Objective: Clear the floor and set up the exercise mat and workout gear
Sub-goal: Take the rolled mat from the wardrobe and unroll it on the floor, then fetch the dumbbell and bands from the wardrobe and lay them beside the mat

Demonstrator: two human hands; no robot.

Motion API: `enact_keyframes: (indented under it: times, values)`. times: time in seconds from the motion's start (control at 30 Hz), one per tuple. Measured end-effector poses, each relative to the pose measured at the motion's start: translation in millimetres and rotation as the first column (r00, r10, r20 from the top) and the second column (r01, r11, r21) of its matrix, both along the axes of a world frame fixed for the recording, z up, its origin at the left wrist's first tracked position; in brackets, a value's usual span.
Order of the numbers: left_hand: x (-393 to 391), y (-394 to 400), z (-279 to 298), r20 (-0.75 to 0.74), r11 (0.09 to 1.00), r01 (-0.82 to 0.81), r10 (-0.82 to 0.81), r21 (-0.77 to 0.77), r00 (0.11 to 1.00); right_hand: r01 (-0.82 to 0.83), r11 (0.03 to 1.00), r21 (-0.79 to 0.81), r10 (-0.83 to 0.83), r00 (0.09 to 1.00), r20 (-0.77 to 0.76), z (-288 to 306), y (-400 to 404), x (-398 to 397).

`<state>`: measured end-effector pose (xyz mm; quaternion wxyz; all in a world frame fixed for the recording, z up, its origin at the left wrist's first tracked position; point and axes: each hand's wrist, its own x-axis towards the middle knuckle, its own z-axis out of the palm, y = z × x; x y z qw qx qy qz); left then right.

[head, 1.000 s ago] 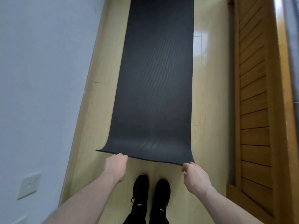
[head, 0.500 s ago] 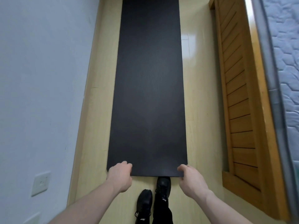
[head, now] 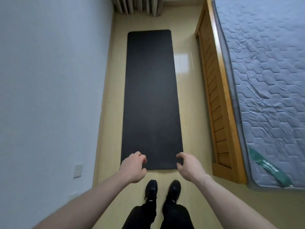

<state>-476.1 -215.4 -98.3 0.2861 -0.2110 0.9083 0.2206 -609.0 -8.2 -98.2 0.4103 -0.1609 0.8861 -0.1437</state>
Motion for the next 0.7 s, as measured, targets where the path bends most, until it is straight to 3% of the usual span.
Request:
enact_keyframes:
  times: [0.17,0.33,0.53,0.7]
  values:
    - [-7.8,49.5,58.5,-0.029,0.998,0.066,-0.066,-0.005,0.997,0.127,0.990,-0.064,-0.128,0.992,-0.001,61.2,52.0,17.7]
    - [-50.8,136.5,103.3,-0.083,0.955,0.296,-0.296,-0.010,0.952,0.270,0.953,-0.136,-0.274,0.962,-0.013,108.6,151.0,34.5]
    - [-107.5,282.9,151.0,-0.147,0.868,0.495,-0.496,-0.052,0.856,0.380,0.914,-0.140,-0.395,0.914,-0.095,149.0,319.5,43.3]
    - [-143.1,445.3,193.2,-0.272,0.748,0.660,-0.651,-0.070,0.708,0.544,0.822,-0.171,-0.569,0.803,-0.177,197.8,480.2,51.7]
